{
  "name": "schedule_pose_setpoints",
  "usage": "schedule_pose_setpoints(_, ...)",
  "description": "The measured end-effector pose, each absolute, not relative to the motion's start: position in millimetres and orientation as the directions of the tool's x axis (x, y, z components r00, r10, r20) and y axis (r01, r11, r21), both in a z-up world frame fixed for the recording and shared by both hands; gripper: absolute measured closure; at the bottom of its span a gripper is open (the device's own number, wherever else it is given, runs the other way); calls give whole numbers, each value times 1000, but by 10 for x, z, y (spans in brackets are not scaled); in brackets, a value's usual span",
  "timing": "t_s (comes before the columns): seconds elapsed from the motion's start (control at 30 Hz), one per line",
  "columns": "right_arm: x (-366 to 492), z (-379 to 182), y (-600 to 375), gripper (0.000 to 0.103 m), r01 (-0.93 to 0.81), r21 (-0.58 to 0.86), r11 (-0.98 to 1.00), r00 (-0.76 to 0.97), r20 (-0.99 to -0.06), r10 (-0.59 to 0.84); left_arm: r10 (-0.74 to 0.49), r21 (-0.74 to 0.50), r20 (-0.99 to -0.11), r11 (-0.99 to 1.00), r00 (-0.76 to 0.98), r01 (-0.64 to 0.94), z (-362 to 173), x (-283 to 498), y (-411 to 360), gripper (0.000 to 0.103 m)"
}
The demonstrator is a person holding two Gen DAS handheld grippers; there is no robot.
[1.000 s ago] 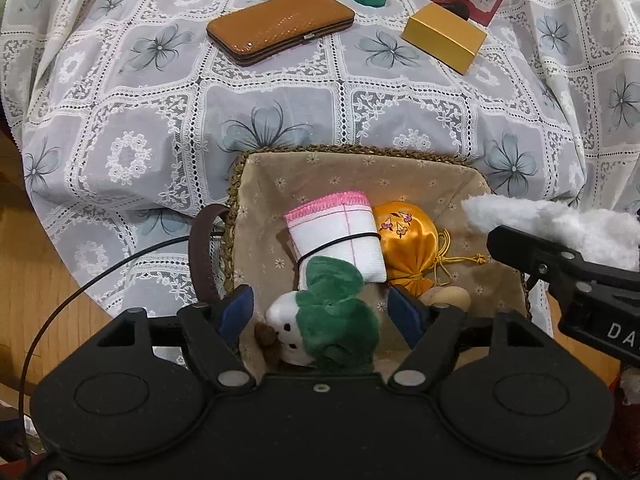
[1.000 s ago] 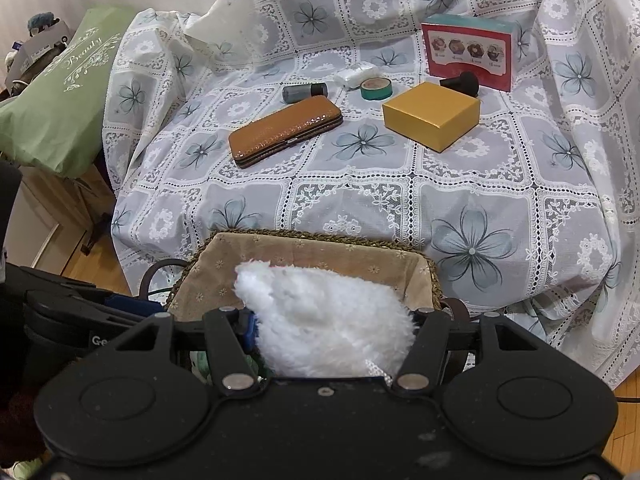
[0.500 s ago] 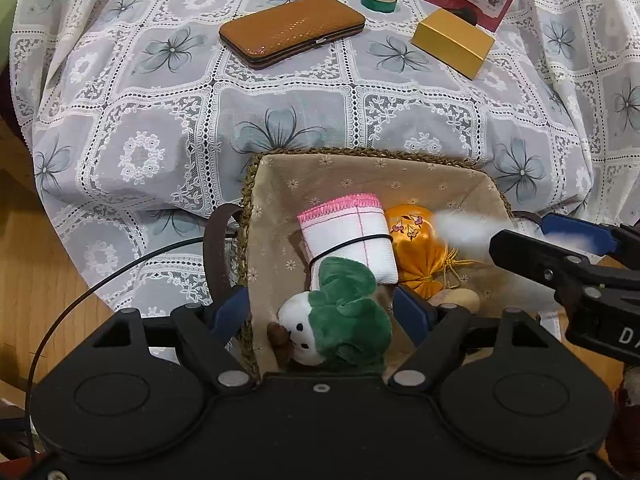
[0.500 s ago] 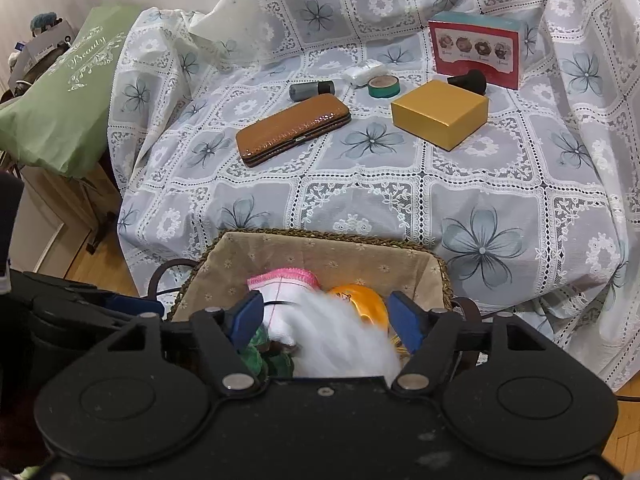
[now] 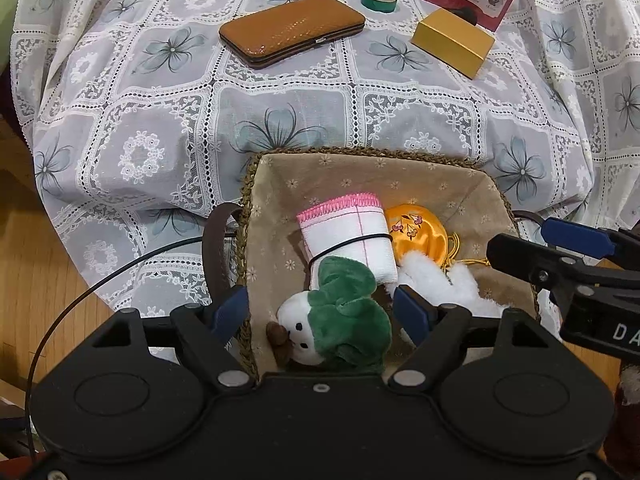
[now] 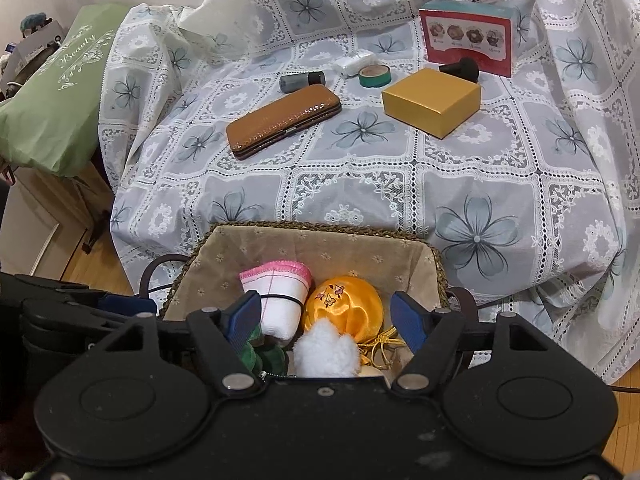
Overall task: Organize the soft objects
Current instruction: 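Withdraw both open tools from the basket toward the remaining objects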
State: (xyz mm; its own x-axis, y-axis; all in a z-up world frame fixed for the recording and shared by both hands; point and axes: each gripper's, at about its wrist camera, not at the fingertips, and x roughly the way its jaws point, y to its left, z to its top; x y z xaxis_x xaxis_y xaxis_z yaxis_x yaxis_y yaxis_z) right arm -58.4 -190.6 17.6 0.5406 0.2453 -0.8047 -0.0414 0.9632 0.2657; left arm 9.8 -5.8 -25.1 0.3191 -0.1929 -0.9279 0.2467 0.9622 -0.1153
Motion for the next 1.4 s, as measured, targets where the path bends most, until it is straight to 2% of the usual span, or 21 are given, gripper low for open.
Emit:
schedule_pose_setpoints(0.7,-394,79,-1982,32,-2,259,966,521,-824,222,-172,-90,-920,967,353,238,-133,333,-131,28)
schedule_pose_setpoints(1.4,186,206,-2246,31,130,245,961,562,-816,132,-129,-57,-903,981,410,185,14,855,-238,28)
